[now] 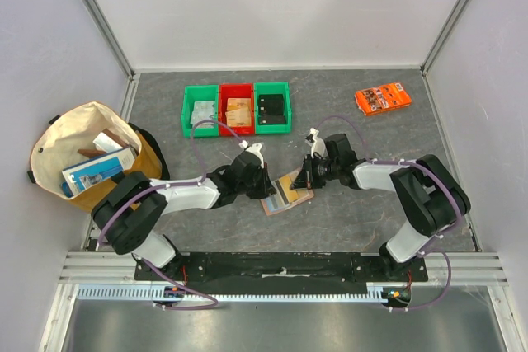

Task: Take the credit cards out of the card holder
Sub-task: Remove the credit card from the card holder.

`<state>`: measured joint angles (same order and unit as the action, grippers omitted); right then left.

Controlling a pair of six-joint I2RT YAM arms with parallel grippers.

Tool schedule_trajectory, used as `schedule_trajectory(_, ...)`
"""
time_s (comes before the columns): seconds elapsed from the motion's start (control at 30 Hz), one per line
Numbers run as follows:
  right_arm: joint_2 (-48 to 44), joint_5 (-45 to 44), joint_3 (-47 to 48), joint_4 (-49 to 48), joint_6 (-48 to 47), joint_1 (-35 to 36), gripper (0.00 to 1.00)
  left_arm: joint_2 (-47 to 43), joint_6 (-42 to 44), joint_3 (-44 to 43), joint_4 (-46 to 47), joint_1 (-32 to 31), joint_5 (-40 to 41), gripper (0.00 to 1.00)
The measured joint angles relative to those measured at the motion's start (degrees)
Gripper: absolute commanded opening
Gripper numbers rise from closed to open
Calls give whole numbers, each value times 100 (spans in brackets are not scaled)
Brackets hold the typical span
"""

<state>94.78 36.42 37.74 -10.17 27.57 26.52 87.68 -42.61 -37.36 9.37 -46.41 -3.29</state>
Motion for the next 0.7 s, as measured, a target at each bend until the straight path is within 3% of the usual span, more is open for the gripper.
schedule_trajectory(0.7,-846,-678,87,1099,-549,-116,0,177,-688,31,-306,7,459,2)
